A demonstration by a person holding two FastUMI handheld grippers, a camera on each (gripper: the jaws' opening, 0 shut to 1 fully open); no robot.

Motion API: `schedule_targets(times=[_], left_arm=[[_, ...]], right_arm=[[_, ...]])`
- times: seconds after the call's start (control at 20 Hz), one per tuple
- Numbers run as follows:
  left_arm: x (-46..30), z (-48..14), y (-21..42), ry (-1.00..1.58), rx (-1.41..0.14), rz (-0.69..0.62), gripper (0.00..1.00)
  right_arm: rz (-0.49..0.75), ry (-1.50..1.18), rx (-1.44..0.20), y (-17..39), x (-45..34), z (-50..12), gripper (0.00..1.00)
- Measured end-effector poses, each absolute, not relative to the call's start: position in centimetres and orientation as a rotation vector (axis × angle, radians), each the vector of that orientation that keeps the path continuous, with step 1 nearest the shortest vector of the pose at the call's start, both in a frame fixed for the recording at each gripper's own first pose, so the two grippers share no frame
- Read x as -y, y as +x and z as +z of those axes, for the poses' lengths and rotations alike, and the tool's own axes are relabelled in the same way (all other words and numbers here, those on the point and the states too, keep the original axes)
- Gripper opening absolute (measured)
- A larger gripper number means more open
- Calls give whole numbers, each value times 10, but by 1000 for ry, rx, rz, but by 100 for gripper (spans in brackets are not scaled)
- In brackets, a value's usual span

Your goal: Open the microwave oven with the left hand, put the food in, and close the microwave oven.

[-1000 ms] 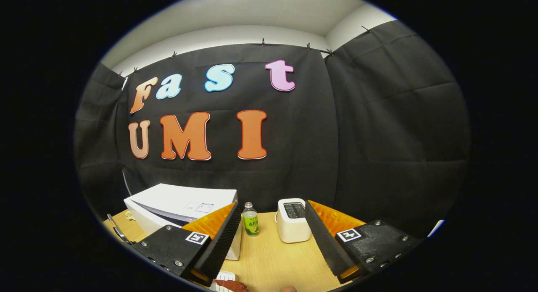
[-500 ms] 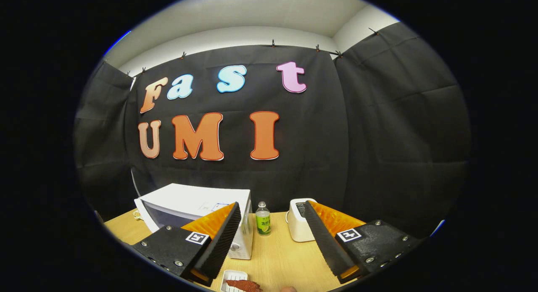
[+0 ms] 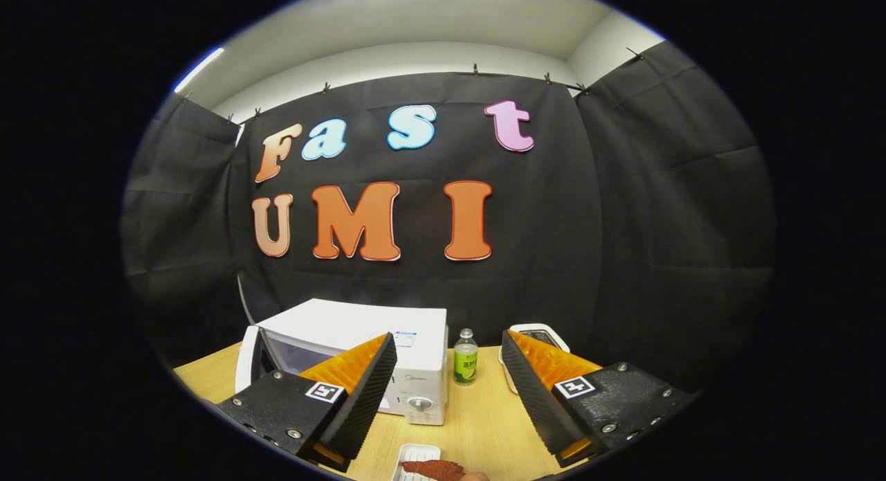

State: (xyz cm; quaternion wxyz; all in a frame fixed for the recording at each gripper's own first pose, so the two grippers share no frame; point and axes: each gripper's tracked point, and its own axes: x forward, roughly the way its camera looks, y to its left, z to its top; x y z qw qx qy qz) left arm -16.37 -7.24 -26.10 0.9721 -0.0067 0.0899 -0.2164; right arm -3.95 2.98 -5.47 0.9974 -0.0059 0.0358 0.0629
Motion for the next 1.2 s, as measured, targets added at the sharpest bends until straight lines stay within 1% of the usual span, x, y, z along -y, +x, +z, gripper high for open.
schedule_targets(times=[0.05, 0.1, 0.2, 0.3, 0.35, 0.4, 0.45, 0.5, 0.6, 0.75, 0.85, 0.9, 1.2], left_arm=[[58, -259, -169, -15, -182, -405, 8], [41, -259, -174, -13, -185, -366, 5], [4, -256, -185, 7, -184, -257, 14], [-33, -256, -199, 47, -193, -146, 14], [-52, -254, -206, 74, -190, -84, 17], [-71, -252, -215, 102, -187, -27, 37], [-90, -251, -223, 121, -187, 34, 41], [-109, -247, -232, 115, -185, 90, 59], [-126, -241, -246, 57, -177, 140, 95], [-146, -235, -257, 0, -172, 192, 95], [-156, -229, -261, 3, -153, 221, 97], [-161, -227, -262, 10, -148, 232, 95], [-188, -216, -260, 2, -122, 264, 95]], right_arm=[[140, -11, -72, -42, -37, -55, 95], [154, -9, -74, -44, -45, -55, 95], [178, -7, -75, -48, -60, -57, 95], [202, -9, -76, -53, -73, -59, 95], [213, -10, -75, -56, -78, -60, 95], [221, -13, -73, -58, -83, -61, 95], [227, -14, -72, -61, -85, -63, 95], [229, -12, -71, -63, -87, -64, 95], [230, -6, -66, -67, -89, -65, 95], [221, 6, -52, -74, -84, -71, 95], [208, 4, -58, -77, -78, -85, 95], [196, 3, -61, -79, -72, -93, 95], [111, 103, -102, -87, -32, -161, 95]])
